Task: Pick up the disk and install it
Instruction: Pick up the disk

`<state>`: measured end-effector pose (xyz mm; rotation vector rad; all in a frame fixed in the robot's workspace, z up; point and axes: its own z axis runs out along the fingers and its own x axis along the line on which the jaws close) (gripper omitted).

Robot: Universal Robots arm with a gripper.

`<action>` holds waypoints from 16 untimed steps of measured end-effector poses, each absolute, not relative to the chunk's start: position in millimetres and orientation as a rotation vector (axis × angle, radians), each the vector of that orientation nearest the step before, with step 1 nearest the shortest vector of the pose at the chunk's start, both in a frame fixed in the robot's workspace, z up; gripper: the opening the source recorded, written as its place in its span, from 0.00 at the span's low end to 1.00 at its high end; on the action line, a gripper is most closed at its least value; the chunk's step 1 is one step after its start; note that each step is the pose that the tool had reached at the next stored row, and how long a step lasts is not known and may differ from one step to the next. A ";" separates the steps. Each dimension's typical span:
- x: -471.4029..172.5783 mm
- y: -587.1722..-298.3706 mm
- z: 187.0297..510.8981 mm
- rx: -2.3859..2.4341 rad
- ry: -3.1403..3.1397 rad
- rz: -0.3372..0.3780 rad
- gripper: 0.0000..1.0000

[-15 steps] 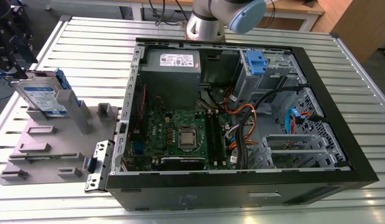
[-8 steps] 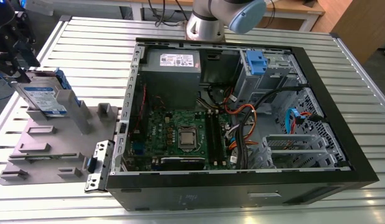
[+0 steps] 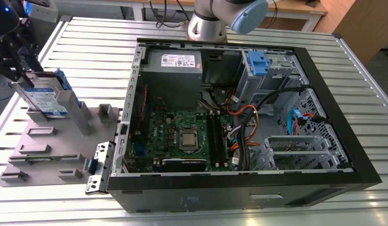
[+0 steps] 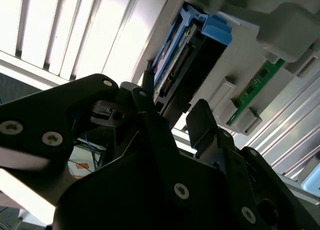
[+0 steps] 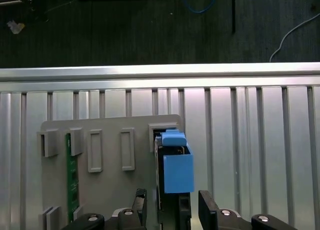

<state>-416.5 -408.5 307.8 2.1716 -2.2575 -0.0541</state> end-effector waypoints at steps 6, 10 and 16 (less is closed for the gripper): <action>-416.6 -408.5 298.5 2.179 -2.251 -0.054 0.53; -416.7 -408.5 298.5 2.179 -2.250 -0.054 0.53; -416.7 -408.5 300.1 2.181 -2.249 -0.054 0.53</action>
